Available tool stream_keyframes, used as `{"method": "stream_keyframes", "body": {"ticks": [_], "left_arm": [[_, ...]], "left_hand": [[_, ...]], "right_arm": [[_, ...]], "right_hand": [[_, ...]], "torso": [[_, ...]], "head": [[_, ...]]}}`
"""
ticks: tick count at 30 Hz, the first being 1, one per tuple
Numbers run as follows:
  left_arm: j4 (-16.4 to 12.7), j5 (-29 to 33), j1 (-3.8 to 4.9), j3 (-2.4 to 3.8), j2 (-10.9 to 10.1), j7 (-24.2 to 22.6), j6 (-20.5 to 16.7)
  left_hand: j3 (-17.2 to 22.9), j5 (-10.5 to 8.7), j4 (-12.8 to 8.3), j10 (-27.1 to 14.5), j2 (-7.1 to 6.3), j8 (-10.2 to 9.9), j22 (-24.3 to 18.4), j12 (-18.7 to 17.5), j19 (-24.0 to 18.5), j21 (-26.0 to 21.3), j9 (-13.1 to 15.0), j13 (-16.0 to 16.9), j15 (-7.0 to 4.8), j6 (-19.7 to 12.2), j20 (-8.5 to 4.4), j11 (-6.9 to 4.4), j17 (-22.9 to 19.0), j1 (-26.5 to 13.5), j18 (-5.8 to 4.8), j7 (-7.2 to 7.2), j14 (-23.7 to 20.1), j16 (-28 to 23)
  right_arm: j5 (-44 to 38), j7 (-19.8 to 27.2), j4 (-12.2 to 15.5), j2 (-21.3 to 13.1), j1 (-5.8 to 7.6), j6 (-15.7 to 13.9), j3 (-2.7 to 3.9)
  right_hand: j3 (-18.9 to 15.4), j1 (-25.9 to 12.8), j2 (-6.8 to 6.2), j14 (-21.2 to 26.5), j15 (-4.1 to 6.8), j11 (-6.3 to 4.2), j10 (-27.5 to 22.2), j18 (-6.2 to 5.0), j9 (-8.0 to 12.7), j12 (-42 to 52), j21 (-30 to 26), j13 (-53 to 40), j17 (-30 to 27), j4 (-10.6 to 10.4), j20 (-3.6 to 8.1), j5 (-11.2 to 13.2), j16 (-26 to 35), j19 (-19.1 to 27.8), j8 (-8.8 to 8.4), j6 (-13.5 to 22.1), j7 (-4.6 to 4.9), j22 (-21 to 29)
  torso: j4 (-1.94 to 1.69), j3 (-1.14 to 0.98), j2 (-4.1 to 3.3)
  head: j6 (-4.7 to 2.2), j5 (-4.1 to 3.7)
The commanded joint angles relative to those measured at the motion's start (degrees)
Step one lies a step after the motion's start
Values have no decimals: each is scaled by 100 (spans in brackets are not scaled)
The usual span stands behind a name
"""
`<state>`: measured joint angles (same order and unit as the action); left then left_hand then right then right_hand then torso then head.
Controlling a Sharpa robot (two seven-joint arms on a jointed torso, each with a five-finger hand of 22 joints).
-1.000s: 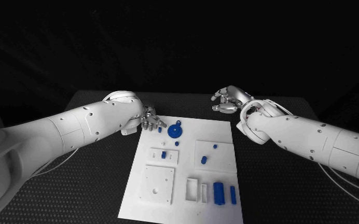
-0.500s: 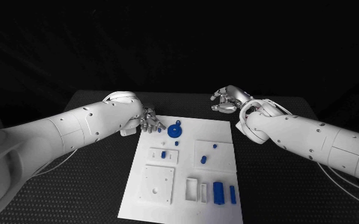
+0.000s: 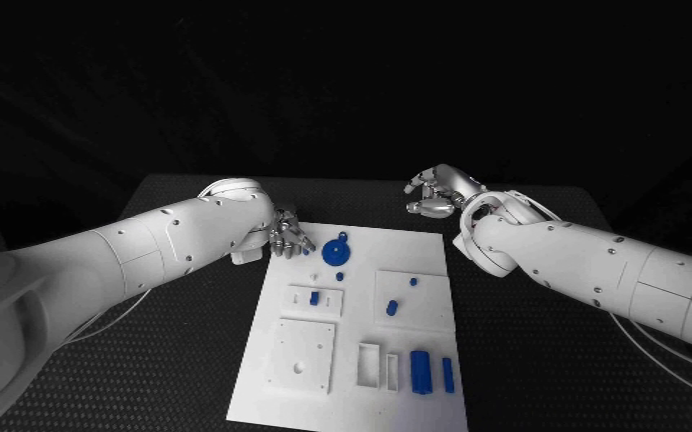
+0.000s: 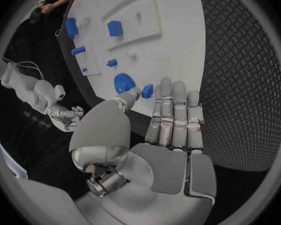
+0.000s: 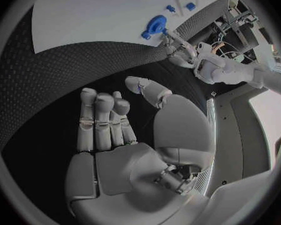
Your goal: Assemble the parts on the task board
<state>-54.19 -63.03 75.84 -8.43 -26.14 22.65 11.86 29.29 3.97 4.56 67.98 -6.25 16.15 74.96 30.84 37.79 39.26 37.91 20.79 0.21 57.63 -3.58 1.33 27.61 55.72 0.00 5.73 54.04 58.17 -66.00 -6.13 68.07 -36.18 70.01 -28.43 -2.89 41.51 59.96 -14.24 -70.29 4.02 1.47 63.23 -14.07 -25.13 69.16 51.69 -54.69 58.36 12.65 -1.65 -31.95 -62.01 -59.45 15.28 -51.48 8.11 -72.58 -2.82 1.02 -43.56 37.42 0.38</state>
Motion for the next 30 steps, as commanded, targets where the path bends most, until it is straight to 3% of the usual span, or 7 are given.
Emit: {"method": "stream_keyframes", "body": {"ticks": [1, 13, 18, 22, 26, 30], "left_arm": [[21, 114, -19, -4, 37, -109, 5], [106, 203, -19, -3, 66, -148, 5], [130, 253, -19, -3, 73, -170, -7], [119, 255, -19, -3, 71, -176, 18], [125, 280, -20, -3, 82, -187, 51], [177, 282, -20, -4, 118, -189, 60]], "left_hand": [[5, -19, -28, -26, 47, 1, 81, 0, -37, -21, -6, -7, -20, 8, -162, -32, -6, -4, 0, 14, -38, 15], [3, -46, -9, -33, 56, -11, 78, -10, -38, -30, -15, -14, -14, 3, -155, -27, -14, -47, 0, 19, -43, 9], [59, -37, -116, -32, 159, -14, 82, -14, -42, -34, -18, -18, -13, 8, -157, -28, -20, 59, 0, 18, -45, 9], [128, -5, -310, -23, 305, -11, 88, -16, -47, -34, -16, -21, -12, 20, -150, -30, -22, 220, 0, 16, -42, 14], [245, 75, -725, 24, 484, 5, 92, -21, -33, -25, -10, -29, -14, 64, -135, -44, -25, 468, 0, 2, -21, 29], [319, 107, -960, 70, 566, 20, 89, -32, -10, -20, -4, -38, -22, 101, -128, -55, -28, 554, 0, -17, 9, 38]], "right_arm": [[-43, 48, 4, 10, -1, 35, 2], [-50, 41, 5, 15, 0, 37, 3], [-50, 38, 2, 19, 0, 47, 3], [-50, 34, 0, 20, 0, 54, 3], [-50, 33, 2, 19, 0, 49, 3], [-50, 33, 7, 26, 0, 45, 3]], "right_hand": [[-30, 6, 54, 43, 12, 52, -566, -93, 7, 37, -20, 6, -7, 8, -22, -21, 16, 24, 28, -27, 31, -9], [-26, 13, 60, 43, 12, 51, -566, -93, 8, 39, -21, 9, -9, 12, -22, -24, 15, 24, 29, -26, 31, -10], [-25, 13, 62, 43, 11, 52, -566, -93, 9, 40, -22, 10, -9, 11, -22, -24, 15, 23, 29, -27, 31, -10], [-24, 13, 63, 42, 11, 52, -566, -93, 9, 41, -22, 11, -9, 11, -22, -25, 14, 23, 30, -27, 31, -10], [-26, 10, 65, 42, 11, 52, -565, -93, 9, 43, -22, 12, -10, 9, -23, -24, 14, 22, 31, -29, 31, -11], [-28, 5, 65, 41, 11, 52, -564, -93, 9, 44, -22, 14, -10, 6, -23, -22, 13, 22, 32, -30, 31, -12]], "torso": [[-5, -2, -1], [-1, -4, -1], [-3, -6, 0], [2, -2, -2], [2, -1, -3], [1, -6, -3]], "head": [[-7, -3], [-4, 5], [-1, 6], [-2, 8], [1, 13], [-7, 9]]}}
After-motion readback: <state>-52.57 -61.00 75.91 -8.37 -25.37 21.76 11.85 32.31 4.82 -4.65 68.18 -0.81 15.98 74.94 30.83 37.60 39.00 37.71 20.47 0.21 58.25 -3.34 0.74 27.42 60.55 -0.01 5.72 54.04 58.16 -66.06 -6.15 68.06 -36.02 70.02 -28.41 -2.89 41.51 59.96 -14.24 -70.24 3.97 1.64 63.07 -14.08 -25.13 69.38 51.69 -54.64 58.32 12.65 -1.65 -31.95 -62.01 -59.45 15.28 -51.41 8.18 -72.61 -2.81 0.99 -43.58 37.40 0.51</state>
